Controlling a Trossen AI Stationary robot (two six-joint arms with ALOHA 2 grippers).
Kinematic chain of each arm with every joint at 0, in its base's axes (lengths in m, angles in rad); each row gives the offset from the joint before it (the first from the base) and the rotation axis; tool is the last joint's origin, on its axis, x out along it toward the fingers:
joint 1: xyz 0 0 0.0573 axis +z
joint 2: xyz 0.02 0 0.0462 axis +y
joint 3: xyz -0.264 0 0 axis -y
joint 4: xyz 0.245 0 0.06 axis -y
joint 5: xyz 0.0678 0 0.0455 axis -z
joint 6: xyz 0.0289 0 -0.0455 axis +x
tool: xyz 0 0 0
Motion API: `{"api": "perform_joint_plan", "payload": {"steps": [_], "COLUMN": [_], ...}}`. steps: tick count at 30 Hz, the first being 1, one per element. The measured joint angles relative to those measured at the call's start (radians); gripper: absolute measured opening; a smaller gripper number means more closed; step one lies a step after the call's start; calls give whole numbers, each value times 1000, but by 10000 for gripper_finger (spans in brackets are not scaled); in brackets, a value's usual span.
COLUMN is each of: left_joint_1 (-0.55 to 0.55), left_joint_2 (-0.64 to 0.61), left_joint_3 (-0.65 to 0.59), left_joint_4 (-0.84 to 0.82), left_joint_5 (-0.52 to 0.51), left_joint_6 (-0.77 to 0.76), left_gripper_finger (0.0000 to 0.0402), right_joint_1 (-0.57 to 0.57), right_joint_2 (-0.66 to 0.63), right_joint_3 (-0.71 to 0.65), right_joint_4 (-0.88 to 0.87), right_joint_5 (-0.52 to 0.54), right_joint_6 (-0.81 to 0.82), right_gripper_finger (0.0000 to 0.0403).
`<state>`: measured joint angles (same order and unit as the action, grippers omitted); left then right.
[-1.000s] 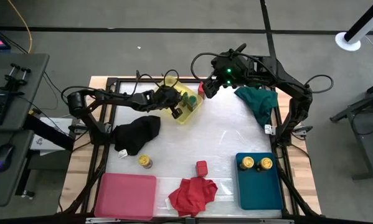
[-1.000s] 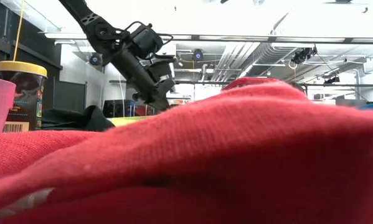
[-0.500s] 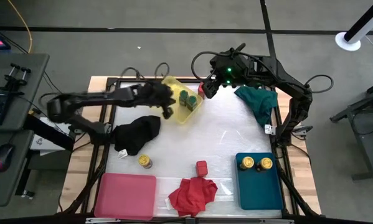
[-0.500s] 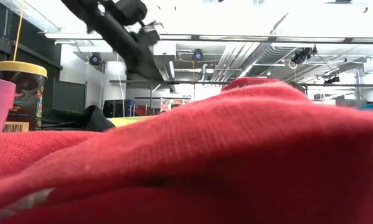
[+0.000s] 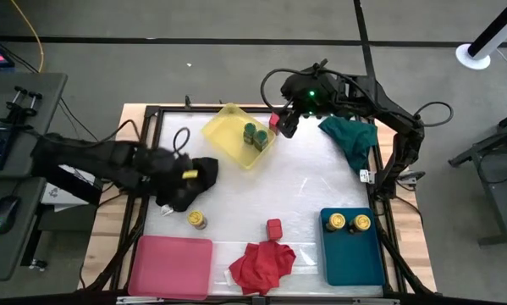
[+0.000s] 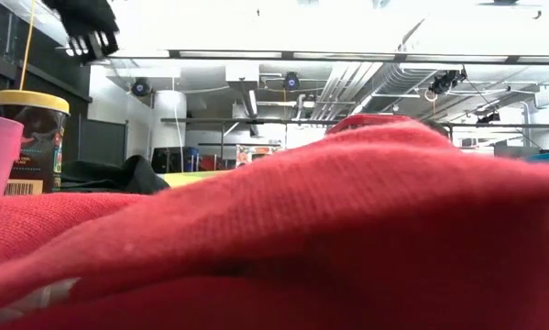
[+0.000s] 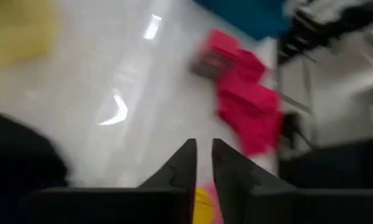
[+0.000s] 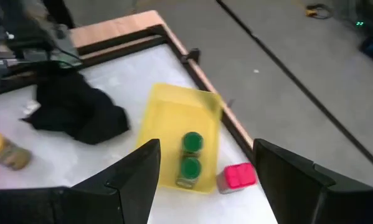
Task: Sort spices by type
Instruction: Move the yellow seasoning bottle to the center of the table
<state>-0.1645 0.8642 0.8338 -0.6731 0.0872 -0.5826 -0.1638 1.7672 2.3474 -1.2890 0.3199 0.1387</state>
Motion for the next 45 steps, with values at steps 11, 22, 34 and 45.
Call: {"api": "perform_joint_plan", "payload": {"steps": [11,22,34,45], "left_joint_1": [-279,-366,-358,-329], "left_joint_2": [138,236,437,539], "left_joint_3": [193,157,157,157], "left_joint_4": [-253,-229,-219,-222], "left_joint_5": [-2,-176,-205,-203], "left_joint_6": [317,681,733,745], "left_gripper_finger": [217,313,317,317], "right_joint_1": [147,369,408,407], "right_joint_2": [0,0,1,1], "right_joint_3": [0,0,0,0], "right_joint_4": [6,12,-5,-14], "right_joint_5": [-106,146,234,230], "right_joint_6": [294,575,603,586], "right_gripper_finger": [252,252,252,252]}}
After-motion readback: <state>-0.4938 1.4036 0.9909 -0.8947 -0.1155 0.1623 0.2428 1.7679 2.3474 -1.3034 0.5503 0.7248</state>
